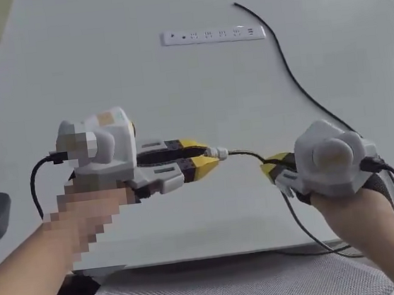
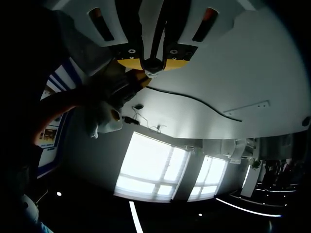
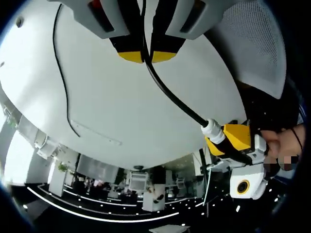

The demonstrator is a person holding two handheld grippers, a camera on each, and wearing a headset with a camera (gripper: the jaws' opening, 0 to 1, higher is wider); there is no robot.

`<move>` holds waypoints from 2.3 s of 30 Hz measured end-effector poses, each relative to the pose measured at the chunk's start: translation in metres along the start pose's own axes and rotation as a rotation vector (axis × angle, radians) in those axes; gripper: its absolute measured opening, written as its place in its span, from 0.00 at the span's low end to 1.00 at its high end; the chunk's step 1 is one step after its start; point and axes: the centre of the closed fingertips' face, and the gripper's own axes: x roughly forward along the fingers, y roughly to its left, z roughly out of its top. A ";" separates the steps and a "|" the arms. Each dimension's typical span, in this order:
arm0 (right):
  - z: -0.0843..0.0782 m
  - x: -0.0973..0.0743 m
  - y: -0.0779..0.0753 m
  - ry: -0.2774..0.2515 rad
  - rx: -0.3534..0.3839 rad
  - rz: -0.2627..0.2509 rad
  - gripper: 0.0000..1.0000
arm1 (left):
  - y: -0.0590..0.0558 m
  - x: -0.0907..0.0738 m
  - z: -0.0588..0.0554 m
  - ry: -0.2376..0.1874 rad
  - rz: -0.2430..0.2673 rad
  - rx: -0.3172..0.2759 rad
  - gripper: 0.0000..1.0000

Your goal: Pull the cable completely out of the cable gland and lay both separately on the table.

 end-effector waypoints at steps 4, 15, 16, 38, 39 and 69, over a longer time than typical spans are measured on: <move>-0.008 0.003 -0.004 0.022 0.042 -0.007 0.00 | 0.000 0.000 0.000 0.000 0.000 -0.001 0.15; -0.019 0.008 -0.007 0.050 0.154 -0.009 0.00 | -0.001 0.001 -0.001 -0.001 -0.008 -0.004 0.15; -0.019 0.009 -0.007 0.052 0.158 -0.009 0.00 | 0.000 0.001 -0.001 -0.001 -0.007 -0.002 0.15; -0.019 0.004 -0.007 0.043 0.095 -0.016 0.01 | -0.002 0.000 0.000 -0.007 -0.010 -0.007 0.15; -0.018 0.004 -0.006 0.036 0.072 -0.011 0.01 | -0.002 0.000 0.001 -0.011 -0.011 -0.008 0.15; 0.069 -0.021 0.059 -0.157 -0.529 0.111 0.13 | -0.002 -0.001 0.004 -0.005 -0.007 -0.003 0.15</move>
